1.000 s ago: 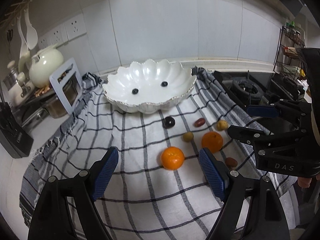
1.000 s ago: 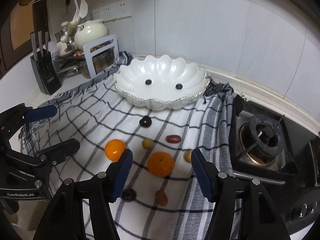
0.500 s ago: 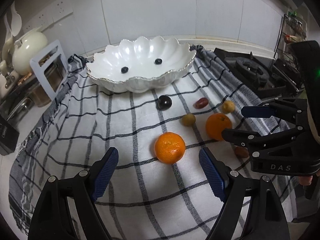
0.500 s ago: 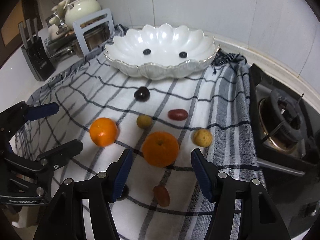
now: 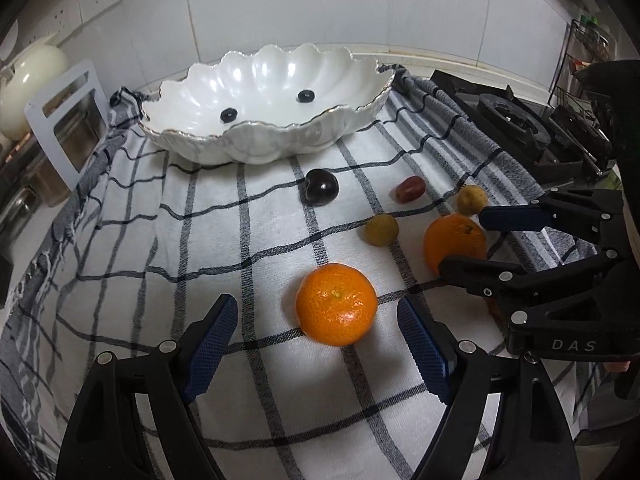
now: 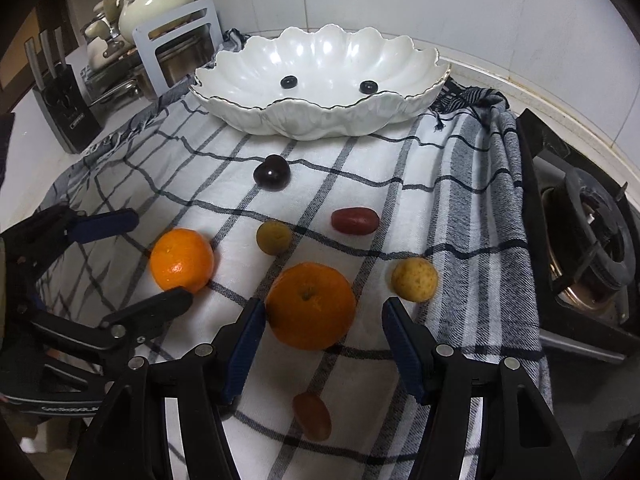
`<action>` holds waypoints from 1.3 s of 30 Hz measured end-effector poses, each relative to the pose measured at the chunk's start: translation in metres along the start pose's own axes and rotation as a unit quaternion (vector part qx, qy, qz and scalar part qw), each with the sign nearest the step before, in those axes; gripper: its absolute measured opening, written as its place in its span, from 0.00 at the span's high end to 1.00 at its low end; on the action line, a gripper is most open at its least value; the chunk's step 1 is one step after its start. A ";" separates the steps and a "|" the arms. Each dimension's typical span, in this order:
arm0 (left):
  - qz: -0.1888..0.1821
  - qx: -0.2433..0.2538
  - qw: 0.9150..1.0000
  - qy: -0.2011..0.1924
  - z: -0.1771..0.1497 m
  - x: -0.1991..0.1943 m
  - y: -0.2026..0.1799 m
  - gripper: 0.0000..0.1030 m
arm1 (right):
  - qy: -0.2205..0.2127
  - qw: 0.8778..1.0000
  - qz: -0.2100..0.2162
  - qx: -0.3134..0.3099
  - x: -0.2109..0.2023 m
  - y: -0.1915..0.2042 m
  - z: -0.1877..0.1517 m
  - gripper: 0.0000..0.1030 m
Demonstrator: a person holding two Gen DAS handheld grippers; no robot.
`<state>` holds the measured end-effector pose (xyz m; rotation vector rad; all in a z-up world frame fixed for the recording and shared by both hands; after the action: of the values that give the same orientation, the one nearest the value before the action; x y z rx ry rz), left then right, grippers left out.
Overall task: Organize fruits
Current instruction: 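Close the left tool on a mandarin orange while the right tool grasps the other orange, then lift both oranges and carry them over the white bowl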
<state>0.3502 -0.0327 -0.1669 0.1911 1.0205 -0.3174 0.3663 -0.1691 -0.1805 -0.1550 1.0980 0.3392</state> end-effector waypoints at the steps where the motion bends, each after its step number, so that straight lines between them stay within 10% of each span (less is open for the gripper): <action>1: -0.004 -0.002 1.000 0.002 0.001 0.002 0.000 0.22 | 0.001 1.000 0.002 0.001 0.001 0.000 0.000 0.40; 16: -0.039 -0.006 0.999 0.018 0.001 0.016 -0.002 0.57 | 0.007 1.000 0.025 0.012 0.009 0.002 0.002 0.53; 39: -0.007 -0.039 0.998 -0.042 0.008 -0.035 0.008 0.58 | -0.046 0.999 0.008 0.017 -0.029 0.006 0.002 0.54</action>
<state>0.3429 -0.0214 -0.1331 0.0985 0.9500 -0.2959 0.3540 -0.1687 -0.1541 -0.0994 1.0148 0.3393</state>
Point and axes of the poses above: each gripper's, at about its wrist camera, not at the fingertips, and x roughly the way its jaws point, y to its left, z to its top, the point moved 3 cm from there along x, roughly the way its jaws point, and after that the axes turned 6 degrees about y, right-handed, at the moved point
